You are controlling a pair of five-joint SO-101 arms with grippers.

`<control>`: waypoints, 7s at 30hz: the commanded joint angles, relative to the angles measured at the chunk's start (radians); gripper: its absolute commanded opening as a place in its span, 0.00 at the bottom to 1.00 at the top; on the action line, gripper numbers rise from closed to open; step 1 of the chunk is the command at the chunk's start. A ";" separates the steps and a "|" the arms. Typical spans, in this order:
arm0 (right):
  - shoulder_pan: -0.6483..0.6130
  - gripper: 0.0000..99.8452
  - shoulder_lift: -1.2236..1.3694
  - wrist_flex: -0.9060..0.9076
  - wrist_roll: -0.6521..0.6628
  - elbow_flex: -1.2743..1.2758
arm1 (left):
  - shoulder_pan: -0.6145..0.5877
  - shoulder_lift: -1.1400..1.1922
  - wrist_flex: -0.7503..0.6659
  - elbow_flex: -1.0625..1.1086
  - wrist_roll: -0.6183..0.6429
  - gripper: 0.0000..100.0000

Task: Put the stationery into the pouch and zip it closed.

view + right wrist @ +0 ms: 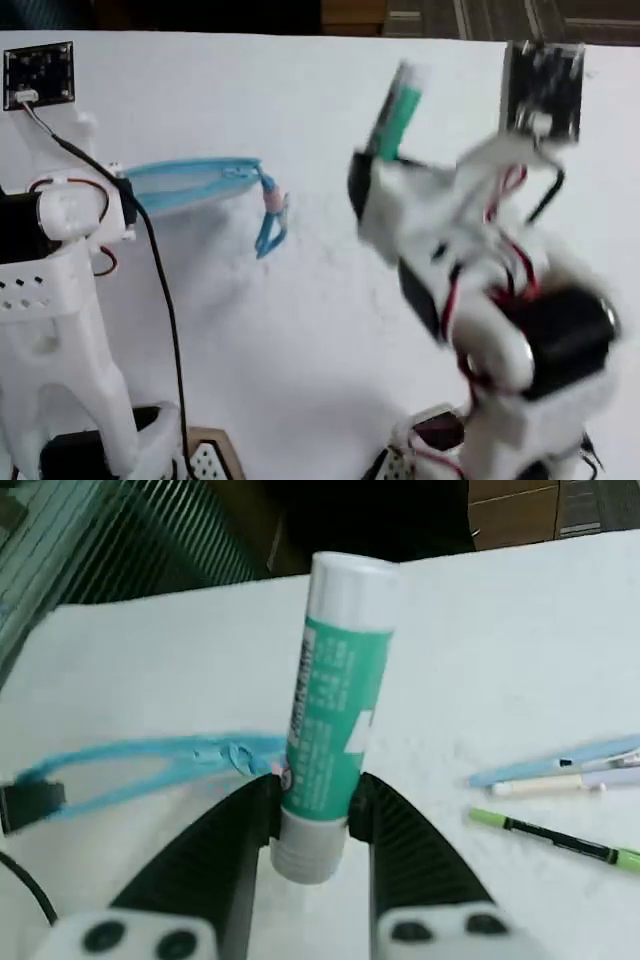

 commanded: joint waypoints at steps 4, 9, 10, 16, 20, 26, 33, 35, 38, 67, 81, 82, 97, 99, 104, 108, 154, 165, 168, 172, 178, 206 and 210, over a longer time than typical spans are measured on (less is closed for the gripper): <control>-0.018 0.02 -0.372 -0.036 0.143 0.496 | -0.010 -0.031 -0.015 -0.014 -0.008 0.02; -0.176 0.02 -0.587 -0.280 0.226 0.838 | -0.010 -0.031 -0.018 -0.014 -0.008 0.02; -0.222 0.02 -0.615 -0.355 0.230 0.908 | -0.010 -0.031 -0.018 -0.014 -0.008 0.02; -0.306 0.02 -0.653 -0.981 0.230 1.229 | -0.010 -0.031 -0.017 -0.014 -0.008 0.02; -0.278 0.02 -0.561 -1.360 0.284 1.274 | -0.010 -0.031 -0.012 -0.012 -0.005 0.02; -0.255 0.02 -0.266 -1.598 0.311 1.073 | -0.010 -0.031 -0.014 -0.012 -0.003 0.02; -0.400 0.02 -0.016 -1.610 0.310 0.931 | -0.010 -0.031 -0.018 -0.012 -0.003 0.02; -0.438 0.02 -0.021 -1.610 0.313 0.957 | -0.010 -0.031 -0.018 -0.012 -0.003 0.02; -0.446 0.02 -0.059 -1.609 0.315 1.005 | -0.010 -0.031 -0.018 -0.012 -0.003 0.02; -0.354 0.03 0.094 -1.914 0.318 1.191 | -0.008 -0.025 -0.018 -0.012 -0.003 0.02; -0.437 0.13 0.093 -1.910 0.491 1.195 | -0.008 -0.025 -0.018 -0.012 -0.003 0.02; -0.437 0.13 0.093 -1.910 0.491 1.194 | -0.008 -0.025 -0.018 -0.012 -0.003 0.02; -0.404 0.26 -0.061 -1.788 0.491 1.171 | -0.010 -0.025 -0.018 -0.011 -0.003 0.02; -0.363 0.26 -0.134 -1.753 0.491 1.169 | -0.010 -0.025 -0.018 -0.011 -0.005 0.02; -0.124 0.26 -0.340 -1.664 0.486 1.169 | -0.010 -0.025 -0.018 -0.012 -0.005 0.02; 0.128 0.26 -0.406 -1.443 0.493 1.171 | -0.010 -0.027 -0.017 -0.012 -0.005 0.02; 0.305 0.06 0.694 -0.693 1.585 0.934 | -0.010 -0.025 -0.017 -0.006 -0.005 0.02; 0.314 0.02 0.687 -0.302 1.579 0.632 | -0.010 -0.025 -0.017 -0.006 -0.005 0.02; 0.326 0.02 0.696 -0.298 1.507 0.540 | -0.010 -0.025 -0.017 -0.006 -0.005 0.02; 0.332 0.02 0.714 -0.337 1.505 0.489 | -0.010 -0.025 -0.017 -0.006 -0.005 0.02; 0.326 0.22 0.897 -0.357 1.504 0.402 | -0.010 -0.025 -0.017 -0.006 -0.003 0.02; 0.311 0.02 0.849 -0.076 1.498 0.236 | -0.010 -0.025 -0.018 -0.008 -0.006 0.02; 0.315 0.02 0.636 0.007 1.347 0.276 | -0.010 -0.027 -0.017 -0.008 -0.006 0.02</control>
